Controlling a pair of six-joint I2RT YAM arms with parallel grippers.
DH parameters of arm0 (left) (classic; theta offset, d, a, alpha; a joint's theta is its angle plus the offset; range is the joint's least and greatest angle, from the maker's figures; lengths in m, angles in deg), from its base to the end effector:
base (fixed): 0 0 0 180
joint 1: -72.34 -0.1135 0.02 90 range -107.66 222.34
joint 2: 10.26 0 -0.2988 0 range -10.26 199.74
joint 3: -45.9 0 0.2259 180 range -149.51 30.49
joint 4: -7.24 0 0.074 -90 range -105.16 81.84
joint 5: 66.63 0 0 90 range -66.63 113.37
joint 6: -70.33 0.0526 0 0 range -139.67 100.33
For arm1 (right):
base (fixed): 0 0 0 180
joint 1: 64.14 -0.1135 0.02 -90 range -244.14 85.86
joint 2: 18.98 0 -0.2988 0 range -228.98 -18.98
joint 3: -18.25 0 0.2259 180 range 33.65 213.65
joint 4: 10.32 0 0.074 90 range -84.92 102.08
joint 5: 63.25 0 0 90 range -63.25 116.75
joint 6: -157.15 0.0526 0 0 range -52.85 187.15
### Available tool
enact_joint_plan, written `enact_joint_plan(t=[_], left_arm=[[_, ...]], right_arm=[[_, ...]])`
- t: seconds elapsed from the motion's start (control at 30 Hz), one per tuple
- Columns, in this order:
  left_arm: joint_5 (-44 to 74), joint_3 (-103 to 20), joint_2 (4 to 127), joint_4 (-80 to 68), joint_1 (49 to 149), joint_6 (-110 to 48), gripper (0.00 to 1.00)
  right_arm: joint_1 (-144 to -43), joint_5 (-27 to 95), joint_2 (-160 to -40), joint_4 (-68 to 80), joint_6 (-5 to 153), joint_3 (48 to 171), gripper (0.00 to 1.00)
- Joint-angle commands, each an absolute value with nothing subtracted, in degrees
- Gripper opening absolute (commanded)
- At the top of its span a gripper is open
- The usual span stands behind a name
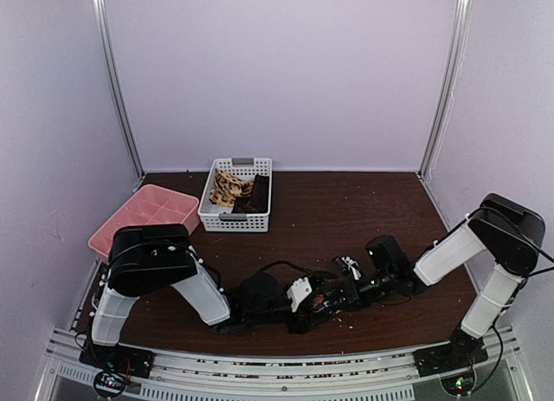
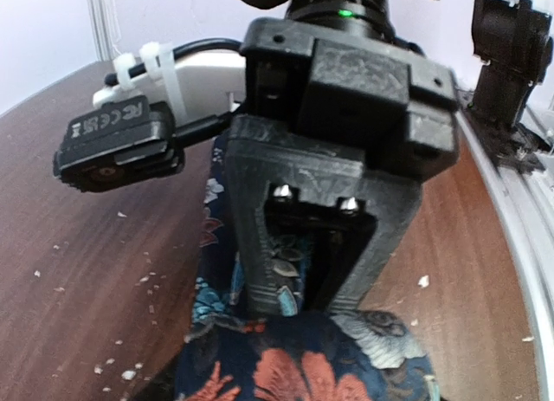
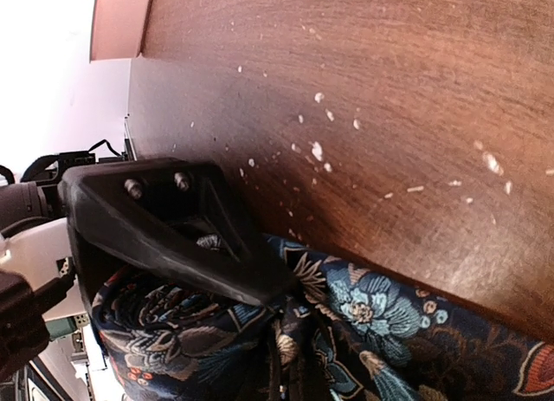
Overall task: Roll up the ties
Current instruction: Roll the tie at the center of the board.
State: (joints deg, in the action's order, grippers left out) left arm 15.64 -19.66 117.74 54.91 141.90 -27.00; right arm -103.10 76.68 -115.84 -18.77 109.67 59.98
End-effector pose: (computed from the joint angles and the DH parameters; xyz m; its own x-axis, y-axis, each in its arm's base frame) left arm 0.1437 -0.4058 0.1165 -0.2126 0.2083 -0.9547 0.9546 0.2528 -0.1574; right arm 0.1760 0.1941 0.1463 -0.9664 -0.2220 -0.1294 -0.2169 0.4348 0.8740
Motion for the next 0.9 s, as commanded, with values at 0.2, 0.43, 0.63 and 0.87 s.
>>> enact_joint_plan(t=[0.2, 0.43, 0.63, 0.87], left_arm=[[14.9, -16.1, 115.2, 50.4, 140.9, -27.8, 0.31], [9.2, -14.6, 110.8, 35.8, 138.8, -22.8, 0.29], [7.9, -18.8, 109.3, 22.7, 138.2, -19.7, 0.29], [8.1, -20.9, 109.5, 19.2, 138.2, -20.0, 0.3]], right_arm=[[-103.8, 69.7, -112.9, -12.4, 110.9, 57.9, 0.2], [-103.8, 68.1, -103.4, -3.3, 106.6, 60.7, 0.45], [-105.7, 72.1, -102.4, -8.0, 110.4, 62.4, 0.55], [-107.7, 74.9, -107.5, -16.1, 115.4, 64.6, 0.57]])
